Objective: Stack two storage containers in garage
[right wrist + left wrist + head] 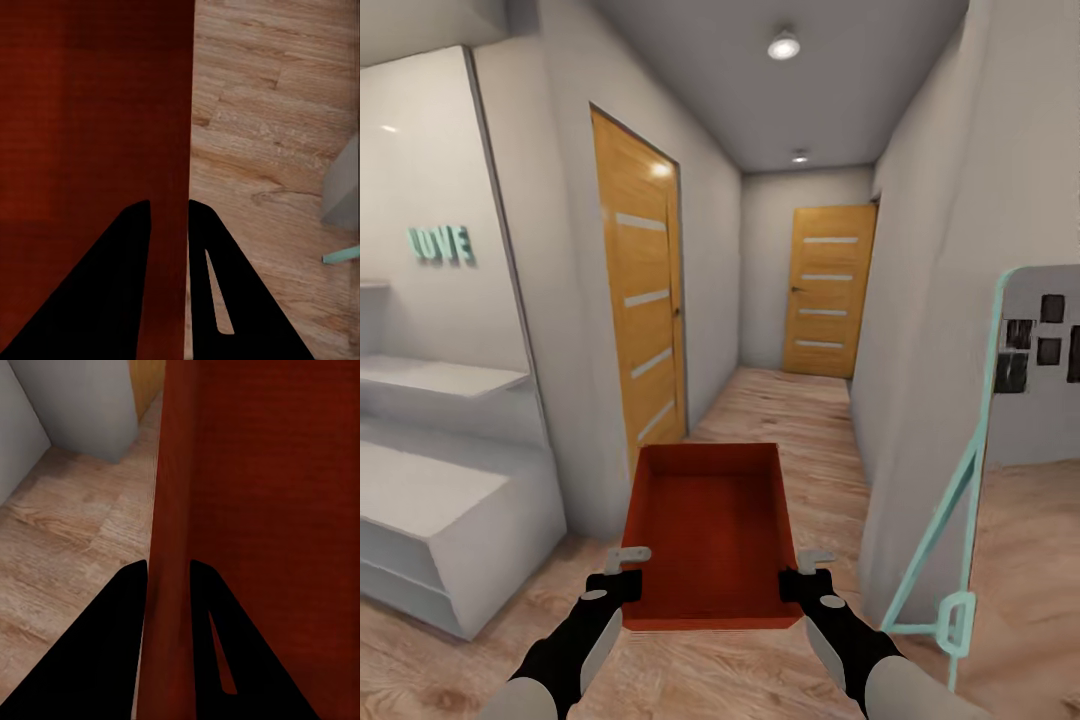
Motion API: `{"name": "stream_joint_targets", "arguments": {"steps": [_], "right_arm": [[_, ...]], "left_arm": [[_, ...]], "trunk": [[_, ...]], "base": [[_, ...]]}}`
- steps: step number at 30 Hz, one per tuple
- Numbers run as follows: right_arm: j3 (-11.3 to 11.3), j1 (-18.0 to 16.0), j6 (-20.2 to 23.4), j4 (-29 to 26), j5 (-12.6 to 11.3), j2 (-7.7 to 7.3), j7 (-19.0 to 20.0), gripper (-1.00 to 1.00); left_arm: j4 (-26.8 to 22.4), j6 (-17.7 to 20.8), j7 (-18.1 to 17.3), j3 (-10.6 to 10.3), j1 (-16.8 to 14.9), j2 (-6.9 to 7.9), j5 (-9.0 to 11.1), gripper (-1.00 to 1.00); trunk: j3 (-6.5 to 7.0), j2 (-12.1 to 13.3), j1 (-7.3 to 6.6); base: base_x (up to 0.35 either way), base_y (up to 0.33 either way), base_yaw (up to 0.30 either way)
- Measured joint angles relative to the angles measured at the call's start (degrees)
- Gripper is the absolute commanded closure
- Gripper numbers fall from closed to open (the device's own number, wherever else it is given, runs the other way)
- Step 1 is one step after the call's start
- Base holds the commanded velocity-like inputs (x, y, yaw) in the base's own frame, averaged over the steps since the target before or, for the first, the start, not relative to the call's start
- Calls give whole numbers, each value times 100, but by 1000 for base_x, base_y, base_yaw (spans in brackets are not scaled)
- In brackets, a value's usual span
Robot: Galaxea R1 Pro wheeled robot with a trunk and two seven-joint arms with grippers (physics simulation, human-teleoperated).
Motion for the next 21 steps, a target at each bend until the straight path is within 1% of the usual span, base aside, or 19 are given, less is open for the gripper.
{"name": "stream_joint_targets", "arguments": {"steps": [21], "right_arm": [[2,0,0,0,0,-1,0,100]], "left_arm": [[5,-6,0,0,0,-1,2,100]], "trunk": [[0,0,0]], "base": [[301,218,-256]]}}
